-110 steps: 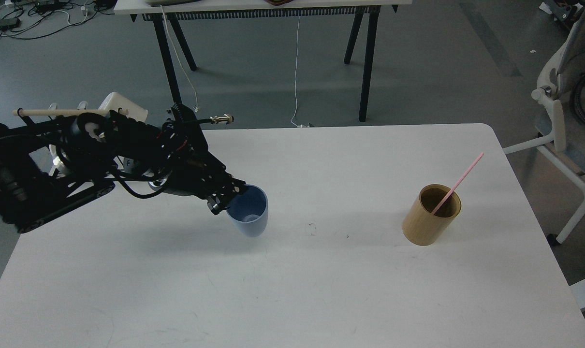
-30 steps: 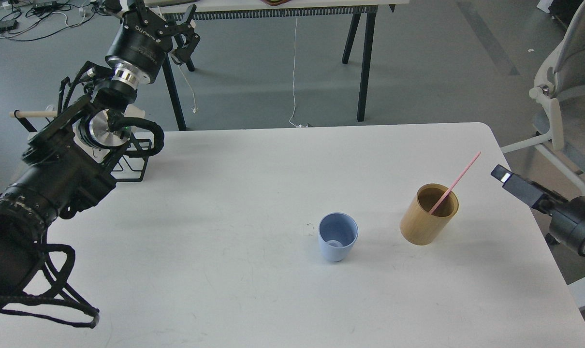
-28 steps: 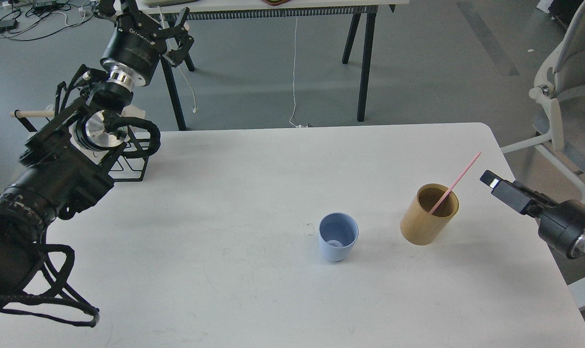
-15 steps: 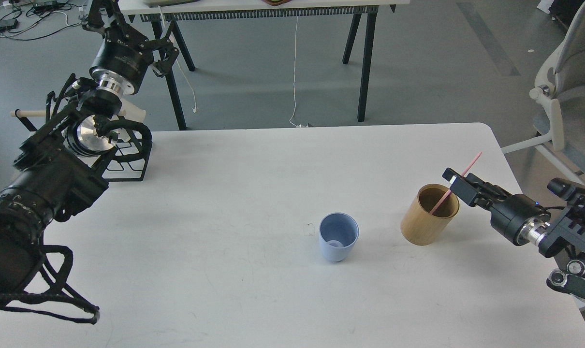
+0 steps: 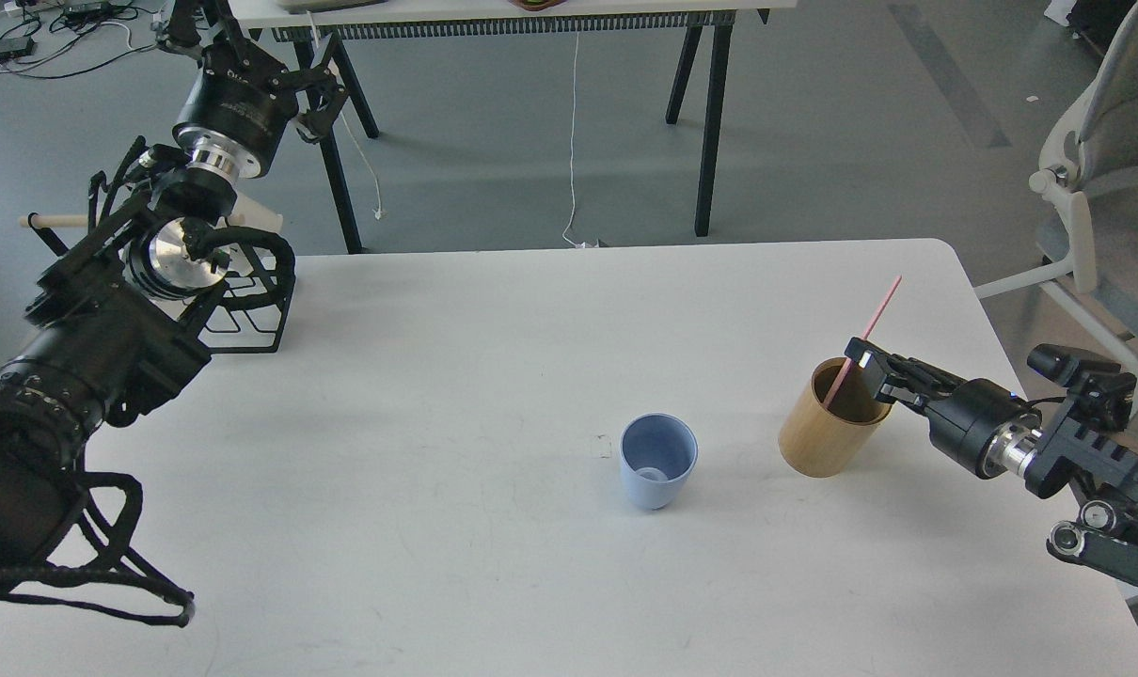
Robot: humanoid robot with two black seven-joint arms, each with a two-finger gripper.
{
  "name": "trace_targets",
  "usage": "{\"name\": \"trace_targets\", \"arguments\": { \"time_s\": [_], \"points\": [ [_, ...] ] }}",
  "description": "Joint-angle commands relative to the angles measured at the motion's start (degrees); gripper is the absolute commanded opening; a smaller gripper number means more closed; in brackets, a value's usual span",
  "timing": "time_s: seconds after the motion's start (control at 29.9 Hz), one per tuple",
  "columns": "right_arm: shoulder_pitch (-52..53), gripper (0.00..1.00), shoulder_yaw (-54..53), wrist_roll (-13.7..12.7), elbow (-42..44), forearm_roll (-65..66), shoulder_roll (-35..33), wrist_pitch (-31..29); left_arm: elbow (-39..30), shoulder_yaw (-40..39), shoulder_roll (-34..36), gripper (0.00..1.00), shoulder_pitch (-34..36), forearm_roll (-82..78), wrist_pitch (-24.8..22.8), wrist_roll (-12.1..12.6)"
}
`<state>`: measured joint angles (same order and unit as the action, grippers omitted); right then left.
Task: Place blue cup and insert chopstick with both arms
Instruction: 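Reach the right gripper to the pink stick and grasp it, then lift the pink stick out of the tan cup over the blue cup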
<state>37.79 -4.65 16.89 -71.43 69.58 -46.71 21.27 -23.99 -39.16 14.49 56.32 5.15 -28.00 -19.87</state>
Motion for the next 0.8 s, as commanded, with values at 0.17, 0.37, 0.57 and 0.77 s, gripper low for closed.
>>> {"name": "trace_targets", "arguments": {
  "time_s": [0.17,0.37,0.57,0.77],
  "points": [
    [2.5,0.01,0.0,-0.3,-8.5,1.7,-7.2,-0.1,0.0,-0.1,0.6,1.0,0.2,0.0,0.0,0.0],
    [6.7,0.01,-0.1,-1.5,-17.7,3.6,-18.6,-0.2,0.0,0.0,1.2,1.0,0.1,0.0,0.0,0.0],
    [14.3,0.01,-0.6,-1.6,-19.1,10.4,-22.6,-0.4,0.0,0.0,1.3,1.0,0.1,0.0,0.0,0.1],
    [20.7,0.01,-0.7,-1.5,-20.1,10.4,-17.8,-1.6,0.0,0.0,1.5,1.0,0.2,0.0,0.0,0.1]
  ]
}}
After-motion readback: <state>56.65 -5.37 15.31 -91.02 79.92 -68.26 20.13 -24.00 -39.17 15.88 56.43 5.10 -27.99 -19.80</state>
